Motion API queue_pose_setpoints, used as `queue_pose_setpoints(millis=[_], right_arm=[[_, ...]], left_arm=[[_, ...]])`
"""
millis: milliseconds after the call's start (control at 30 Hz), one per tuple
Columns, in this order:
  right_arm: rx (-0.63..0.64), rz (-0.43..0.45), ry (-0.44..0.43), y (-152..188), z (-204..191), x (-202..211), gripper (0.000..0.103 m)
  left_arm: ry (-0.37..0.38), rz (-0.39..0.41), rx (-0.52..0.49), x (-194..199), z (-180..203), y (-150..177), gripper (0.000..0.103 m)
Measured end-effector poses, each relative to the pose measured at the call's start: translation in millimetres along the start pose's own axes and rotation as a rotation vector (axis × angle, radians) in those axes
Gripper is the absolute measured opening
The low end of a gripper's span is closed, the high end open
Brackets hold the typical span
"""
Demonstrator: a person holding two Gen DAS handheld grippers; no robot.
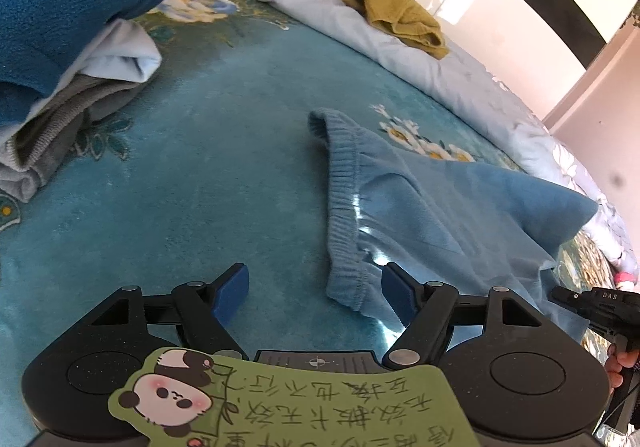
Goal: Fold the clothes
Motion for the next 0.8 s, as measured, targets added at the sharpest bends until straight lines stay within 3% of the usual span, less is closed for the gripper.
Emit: queue_pose_setpoints(millis=[100, 200, 367, 433, 567, 633, 733, 800], right_arm=[[-0.050, 0.027, -0.030, 4, -1, 13, 0.005], [-0.184, 0.115, -0.089, 9, 12, 39, 0.004], [-0.412, 0.327, -0.114, 25, 62, 111, 0.004], [-0.487, 0.438, -0.074, 26, 83, 151, 0.004], [-0.350, 0.667, 0.153, 15, 67, 223, 0.004], [-0.219, 0.730, 0.257, 4, 41, 237, 0.005], [-0.101, 0.649, 0.286, -14, 15, 211, 0.005], [-0.064, 0.537, 0.278, -20, 9, 173, 0.006]], left_arm=[[0.012, -0.002, 0.008, 2, 0, 2, 0.072], [0.025, 0.000, 0.022, 5, -2, 2, 0.072], [0.034, -0.003, 0.023, 5, -7, 3, 0.072], [0.032, -0.009, 0.027, 3, -7, 4, 0.072], [0.034, -0.017, 0.018, -1, -7, 3, 0.072], [0.035, -0.020, 0.015, -2, -5, 3, 0.073], [0.046, -0.026, 0.013, -1, 0, 4, 0.073], [0.053, -0.030, 0.010, -1, 3, 6, 0.073]])
Point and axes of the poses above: each gripper's, at about its wrist camera, not at the fingertips, and x roughly against the way its jaws point, z to its right, y to its underside, the point moved 5 cm from there along -x, roughly the way its jaws point, and after that the axes turned 4 degrees about -x, right-handed, at the moved point
